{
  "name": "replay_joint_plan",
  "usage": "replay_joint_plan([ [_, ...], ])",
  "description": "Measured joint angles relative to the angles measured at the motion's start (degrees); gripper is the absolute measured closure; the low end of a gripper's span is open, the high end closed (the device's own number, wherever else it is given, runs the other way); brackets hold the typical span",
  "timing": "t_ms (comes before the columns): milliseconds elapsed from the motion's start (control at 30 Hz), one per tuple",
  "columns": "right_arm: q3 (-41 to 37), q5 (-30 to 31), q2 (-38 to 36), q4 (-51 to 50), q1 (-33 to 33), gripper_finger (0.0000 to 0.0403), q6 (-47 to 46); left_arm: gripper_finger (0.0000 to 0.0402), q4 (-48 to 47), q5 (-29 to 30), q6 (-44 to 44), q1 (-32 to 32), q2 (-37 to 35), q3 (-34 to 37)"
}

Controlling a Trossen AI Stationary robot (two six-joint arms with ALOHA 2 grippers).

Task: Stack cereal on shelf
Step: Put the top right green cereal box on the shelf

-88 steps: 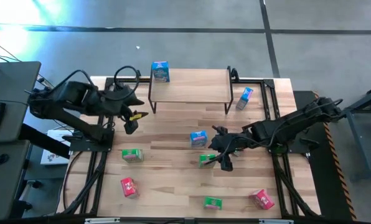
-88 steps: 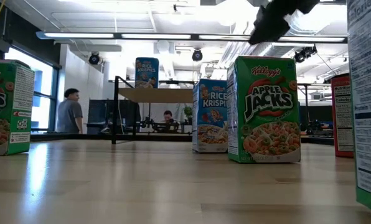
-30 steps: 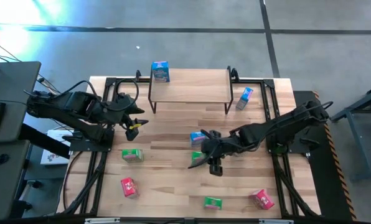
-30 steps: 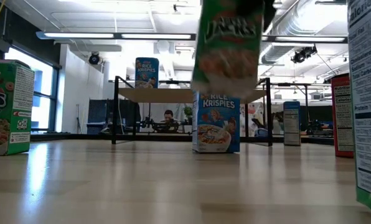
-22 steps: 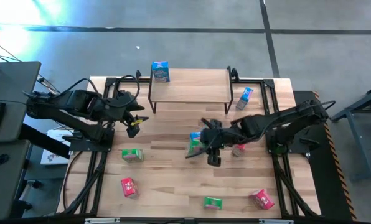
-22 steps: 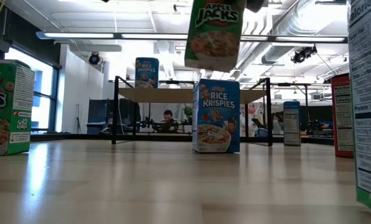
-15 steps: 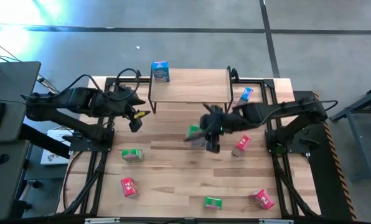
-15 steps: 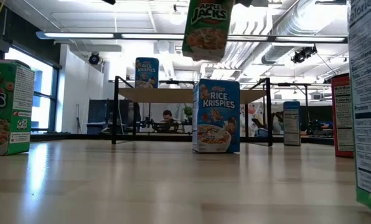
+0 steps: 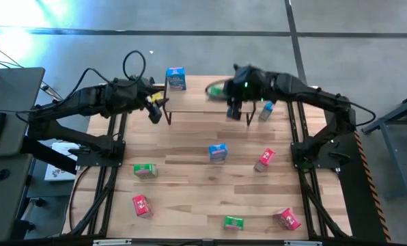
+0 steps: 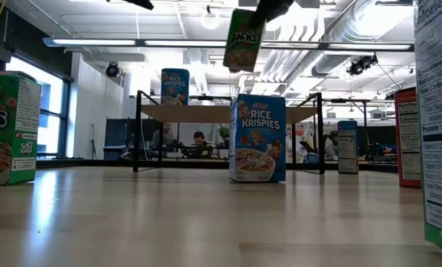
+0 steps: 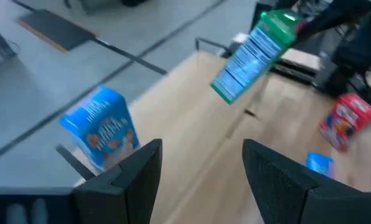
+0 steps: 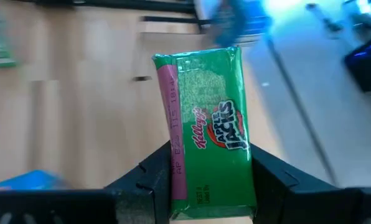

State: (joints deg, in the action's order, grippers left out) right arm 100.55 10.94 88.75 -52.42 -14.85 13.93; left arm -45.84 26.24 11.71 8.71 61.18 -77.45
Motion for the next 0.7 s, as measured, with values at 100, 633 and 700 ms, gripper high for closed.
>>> replay_joint_plan([
  [100,0.1,0.0,0.0,2.4,-4.3,0.026,4.2,0.0188,1.3,-0.1,-2.1,2.9,0.2,0.0],
  [633,0.1,-5.3,1.0,15.2,-19.5,0.026,17.0,0.0188,2.9,-0.2,-3.0,14.0,6.5,0.0],
  [700,0.1,-7.0,1.4,17.0,-20.3,0.026,18.6,0.0188,2.9,-0.2,-3.0,14.8,7.5,0.0],
])
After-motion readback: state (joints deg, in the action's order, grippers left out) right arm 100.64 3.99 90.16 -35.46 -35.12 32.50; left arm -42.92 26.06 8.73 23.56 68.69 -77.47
